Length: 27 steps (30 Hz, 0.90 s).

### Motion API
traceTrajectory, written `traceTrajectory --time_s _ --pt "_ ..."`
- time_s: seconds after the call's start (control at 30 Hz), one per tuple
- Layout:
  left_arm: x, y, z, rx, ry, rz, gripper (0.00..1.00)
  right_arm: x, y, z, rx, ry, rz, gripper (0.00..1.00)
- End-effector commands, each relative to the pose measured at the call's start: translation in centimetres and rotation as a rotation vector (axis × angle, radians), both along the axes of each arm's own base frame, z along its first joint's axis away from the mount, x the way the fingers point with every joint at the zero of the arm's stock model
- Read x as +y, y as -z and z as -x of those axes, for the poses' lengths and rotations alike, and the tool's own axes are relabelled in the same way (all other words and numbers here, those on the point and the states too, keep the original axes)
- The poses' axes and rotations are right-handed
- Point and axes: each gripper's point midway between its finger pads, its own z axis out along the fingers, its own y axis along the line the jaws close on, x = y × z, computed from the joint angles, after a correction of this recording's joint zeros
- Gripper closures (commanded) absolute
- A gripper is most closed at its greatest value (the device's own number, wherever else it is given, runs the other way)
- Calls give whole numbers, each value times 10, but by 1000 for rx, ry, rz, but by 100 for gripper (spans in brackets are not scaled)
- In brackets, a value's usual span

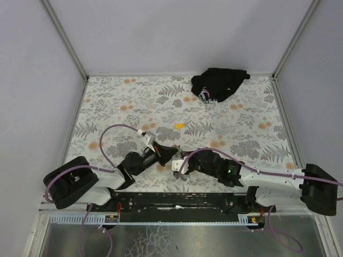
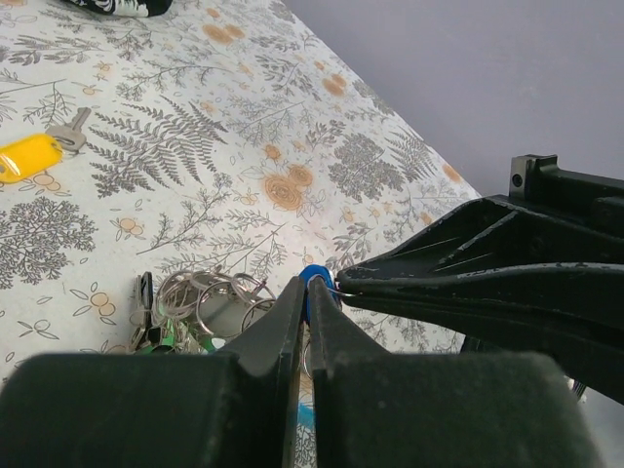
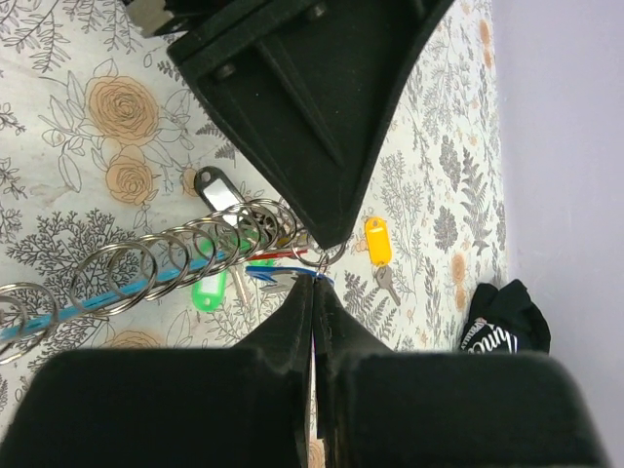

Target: Put the keys on the keyring

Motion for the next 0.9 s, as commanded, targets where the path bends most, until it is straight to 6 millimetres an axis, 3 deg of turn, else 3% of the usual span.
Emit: traceTrajectory --time_s 0.0,0.17,0.4,0.57,0.87 --pt "8 -45 -12 -111 -83 142 100 5 -9 3 42 23 -17 100" --pt "6 -47 -8 -133 -58 135 100 6 -12 5 43 17 -49 99" --pt "2 -47 4 -189 15 101 100 -1 -29 4 52 60 -110 75" --pt "0 -47 8 -209 38 79 100 -8 -36 5 26 48 -162 66" --pt "-5 -46 19 -267 111 37 100 -7 -46 -4 127 -31 -283 63"
